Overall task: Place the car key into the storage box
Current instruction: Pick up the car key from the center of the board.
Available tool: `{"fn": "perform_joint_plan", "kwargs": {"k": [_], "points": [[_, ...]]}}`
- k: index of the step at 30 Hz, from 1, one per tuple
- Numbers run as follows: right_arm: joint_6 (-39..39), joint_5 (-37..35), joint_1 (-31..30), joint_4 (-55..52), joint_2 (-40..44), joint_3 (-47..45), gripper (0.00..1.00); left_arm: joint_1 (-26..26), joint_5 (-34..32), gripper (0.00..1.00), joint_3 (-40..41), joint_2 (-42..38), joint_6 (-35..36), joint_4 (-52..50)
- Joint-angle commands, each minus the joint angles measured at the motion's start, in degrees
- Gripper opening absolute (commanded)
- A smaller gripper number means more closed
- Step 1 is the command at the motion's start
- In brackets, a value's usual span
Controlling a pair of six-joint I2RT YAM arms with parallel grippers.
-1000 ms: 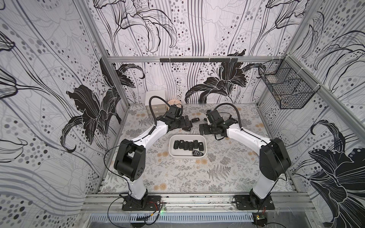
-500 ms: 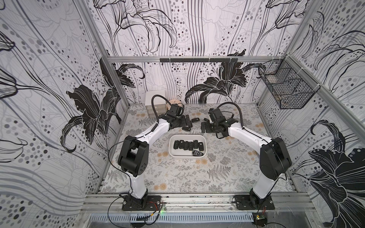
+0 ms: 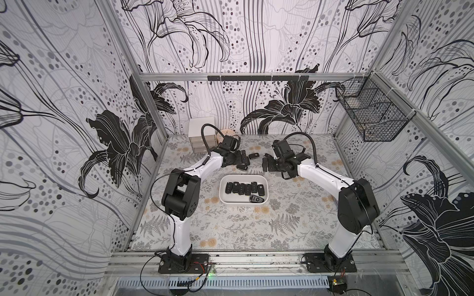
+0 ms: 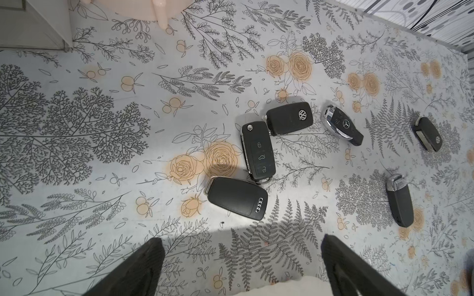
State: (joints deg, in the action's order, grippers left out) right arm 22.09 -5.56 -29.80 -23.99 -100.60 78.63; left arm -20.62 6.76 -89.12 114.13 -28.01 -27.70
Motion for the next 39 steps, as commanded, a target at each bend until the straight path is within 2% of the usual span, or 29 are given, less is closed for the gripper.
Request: {"fn": "perform_joint_plan", "kwargs": {"k": [1,14,30,39], "points": [[1.33,-0.32,0.2,-1.31,2.83,-0.56,1.0,0.26,-0.47,0.96,-3.38,3.31,3.91,0.72],[1.93,-1.12,0.18,-2.05,4.56,-2.78,1.0,-0.82,-5.64,0.98,-13.27,14.42,8.96,-6.35],[2.0,-0.68,0.27,-2.2,5.53,-2.43,1.0,-3.33,-12.44,0.99,-15.73,19.17,11.11,-11.43],[2.37,-0.68,0.23,-2.12,6.29,-3.64,1.0,0.55,-13.58,0.99,-13.16,16.82,8.26,-10.8]]}}
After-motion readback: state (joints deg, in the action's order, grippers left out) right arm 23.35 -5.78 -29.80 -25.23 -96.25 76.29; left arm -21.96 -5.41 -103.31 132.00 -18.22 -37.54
